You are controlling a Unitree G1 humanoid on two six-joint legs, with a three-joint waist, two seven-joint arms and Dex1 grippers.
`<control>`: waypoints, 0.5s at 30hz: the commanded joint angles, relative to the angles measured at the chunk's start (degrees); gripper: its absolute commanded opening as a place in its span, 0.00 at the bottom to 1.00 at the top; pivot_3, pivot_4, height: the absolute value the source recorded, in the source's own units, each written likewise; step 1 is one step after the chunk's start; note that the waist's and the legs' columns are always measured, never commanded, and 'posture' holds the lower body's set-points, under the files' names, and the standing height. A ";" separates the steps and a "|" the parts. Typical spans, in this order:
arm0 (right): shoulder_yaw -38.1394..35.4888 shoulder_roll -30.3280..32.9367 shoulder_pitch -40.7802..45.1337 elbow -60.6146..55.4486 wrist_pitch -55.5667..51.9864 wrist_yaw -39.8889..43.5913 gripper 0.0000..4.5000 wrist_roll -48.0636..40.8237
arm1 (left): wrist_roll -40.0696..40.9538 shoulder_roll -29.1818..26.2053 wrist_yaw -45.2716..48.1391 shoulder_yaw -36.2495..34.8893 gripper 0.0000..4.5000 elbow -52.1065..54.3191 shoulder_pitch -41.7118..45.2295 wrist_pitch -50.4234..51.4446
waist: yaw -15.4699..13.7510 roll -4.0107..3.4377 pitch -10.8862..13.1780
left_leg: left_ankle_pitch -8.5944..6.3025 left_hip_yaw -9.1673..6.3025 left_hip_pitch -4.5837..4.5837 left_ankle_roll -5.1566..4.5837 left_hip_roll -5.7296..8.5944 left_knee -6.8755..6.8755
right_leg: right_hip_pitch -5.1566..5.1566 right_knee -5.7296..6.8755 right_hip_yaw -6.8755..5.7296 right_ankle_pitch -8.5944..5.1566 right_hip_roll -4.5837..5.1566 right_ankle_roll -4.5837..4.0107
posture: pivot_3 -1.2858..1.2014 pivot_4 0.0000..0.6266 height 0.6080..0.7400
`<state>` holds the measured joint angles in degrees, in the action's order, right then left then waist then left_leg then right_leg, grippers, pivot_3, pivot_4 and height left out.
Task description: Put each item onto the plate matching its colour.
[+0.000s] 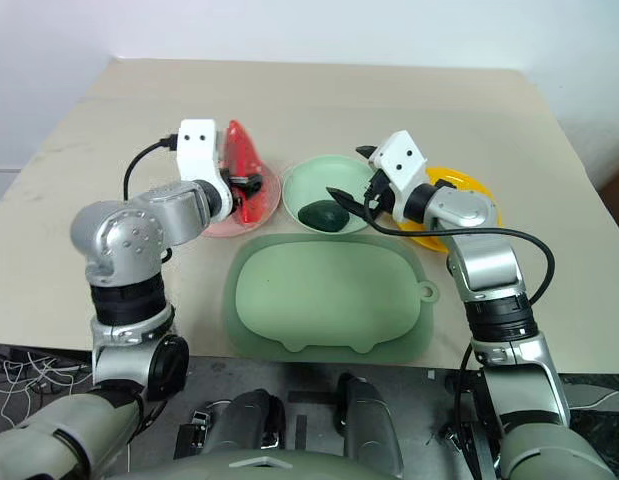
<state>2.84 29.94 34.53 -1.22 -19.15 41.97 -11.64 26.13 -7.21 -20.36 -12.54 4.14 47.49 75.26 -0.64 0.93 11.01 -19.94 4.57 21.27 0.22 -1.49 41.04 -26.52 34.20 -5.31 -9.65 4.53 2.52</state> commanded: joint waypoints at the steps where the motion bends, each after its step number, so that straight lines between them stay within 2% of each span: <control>1: -1.26 -0.22 -0.30 -3.88 -0.22 -0.46 1.00 -1.06 | -3.37 0.24 0.77 -2.66 0.76 -8.95 4.72 -8.15 | -0.11 0.01 0.01 | 0.00 0.00 0.04 0.00 0.00 0.02 | -0.01 -0.01 -0.03 0.00 0.01 0.00 | 0.52 0.24 1.00; 4: -1.73 0.34 -1.30 -5.17 -0.76 -0.66 1.00 -0.97 | -3.94 0.39 2.33 -4.17 0.76 -13.56 6.07 -11.26 | -0.22 0.02 0.01 | 0.00 0.02 0.10 -0.01 0.01 0.03 | 0.01 -0.05 -0.13 0.01 0.07 0.01 | 0.52 0.24 1.00; 6: -2.46 0.94 -2.19 -6.28 -1.42 -0.78 1.00 -1.22 | -3.86 0.15 3.44 -4.86 0.91 -14.30 5.87 -11.49 | -0.17 0.02 0.01 | -0.01 0.01 0.10 -0.01 0.01 0.02 | 0.02 -0.03 -0.13 0.01 0.08 0.03 | 0.52 0.24 1.00; 8: -3.07 1.70 -3.07 -7.13 -1.96 -0.79 1.00 -1.42 | -3.50 0.42 4.07 -5.68 0.99 -13.51 5.44 -11.21 | -0.09 0.02 0.01 | -0.01 0.02 0.11 -0.01 0.01 0.00 | 0.02 -0.02 -0.14 0.03 0.08 0.05 | 0.52 0.24 1.00; 15: -4.59 3.79 -4.95 -7.32 -2.81 -0.33 1.00 -1.88 | -0.53 3.72 2.54 -11.90 0.99 -3.10 4.71 -7.91 | -0.08 0.03 0.02 | 0.00 0.00 0.06 0.00 -0.02 0.04 | 0.02 -0.05 -0.14 0.03 0.08 0.05 | 0.52 0.24 1.00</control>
<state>0.13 32.86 29.48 -6.38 -22.17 41.56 -12.57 24.52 -3.27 -17.37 -23.14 -3.22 51.61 66.93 -0.72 0.96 11.03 -19.93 4.56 21.33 0.23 -1.51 41.08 -26.50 34.15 -5.44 -9.61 4.61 2.58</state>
